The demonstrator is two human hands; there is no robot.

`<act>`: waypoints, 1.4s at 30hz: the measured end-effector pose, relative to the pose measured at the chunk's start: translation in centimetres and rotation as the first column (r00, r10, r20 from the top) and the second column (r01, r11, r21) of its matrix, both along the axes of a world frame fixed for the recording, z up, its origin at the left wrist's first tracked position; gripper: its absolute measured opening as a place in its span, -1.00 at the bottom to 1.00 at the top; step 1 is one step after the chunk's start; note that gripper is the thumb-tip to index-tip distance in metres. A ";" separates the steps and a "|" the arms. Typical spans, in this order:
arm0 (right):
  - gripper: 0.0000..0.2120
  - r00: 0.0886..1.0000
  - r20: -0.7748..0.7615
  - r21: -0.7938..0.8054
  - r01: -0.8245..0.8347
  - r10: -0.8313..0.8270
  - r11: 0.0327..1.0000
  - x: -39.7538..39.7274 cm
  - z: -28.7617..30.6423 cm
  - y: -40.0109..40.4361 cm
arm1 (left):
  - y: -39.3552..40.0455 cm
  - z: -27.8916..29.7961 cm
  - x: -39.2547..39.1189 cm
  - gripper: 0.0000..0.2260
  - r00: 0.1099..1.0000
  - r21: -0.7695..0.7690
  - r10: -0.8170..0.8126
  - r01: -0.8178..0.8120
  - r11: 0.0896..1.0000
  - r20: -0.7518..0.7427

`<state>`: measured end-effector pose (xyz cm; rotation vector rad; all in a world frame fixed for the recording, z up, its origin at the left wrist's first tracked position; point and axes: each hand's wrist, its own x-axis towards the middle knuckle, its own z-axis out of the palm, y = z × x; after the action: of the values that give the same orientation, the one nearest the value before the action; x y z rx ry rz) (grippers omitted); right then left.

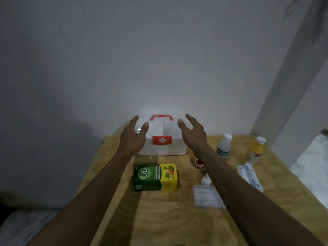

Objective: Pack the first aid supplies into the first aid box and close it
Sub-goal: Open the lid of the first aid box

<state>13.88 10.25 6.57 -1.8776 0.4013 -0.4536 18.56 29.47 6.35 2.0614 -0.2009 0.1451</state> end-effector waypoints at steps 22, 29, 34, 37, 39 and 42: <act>-0.52 1.000 -0.015 -0.064 -0.001 0.000 0.998 -4.8 -0.8 0.6 | 0.0 -0.4 -4.5 -0.47 1.000 -0.004 0.010 -0.011 1.000 -0.019; -0.62 0.919 0.125 0.003 0.377 -0.375 0.926 -7.4 -0.9 7.2 | -0.9 0.3 -1.3 -0.42 0.999 0.183 -0.008 -0.001 0.983 0.049; -0.54 0.894 0.016 0.245 0.430 -0.447 0.869 -6.1 -0.9 9.6 | -1.4 -0.6 -0.4 -0.44 0.998 0.200 -0.046 0.051 0.979 -0.032; -0.53 0.880 0.005 0.299 0.451 -0.475 0.841 -5.7 -1.2 9.8 | -1.5 -0.9 -0.6 -0.45 0.999 0.155 -0.024 0.028 0.987 -0.030; -0.54 0.883 0.016 0.335 0.438 -0.470 0.834 -5.7 -1.6 9.8 | -1.5 -1.1 -0.7 -0.45 0.999 0.142 -0.017 0.021 0.990 -0.030; -0.56 0.887 0.065 0.329 0.413 -0.457 0.849 -5.8 -2.1 9.6 | -1.6 -1.1 -0.7 -0.46 1.000 0.147 -0.007 0.010 0.989 -0.017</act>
<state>8.05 19.88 4.47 -1.4336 0.7667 -0.7787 17.86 27.87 5.24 2.2070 -0.2161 0.1112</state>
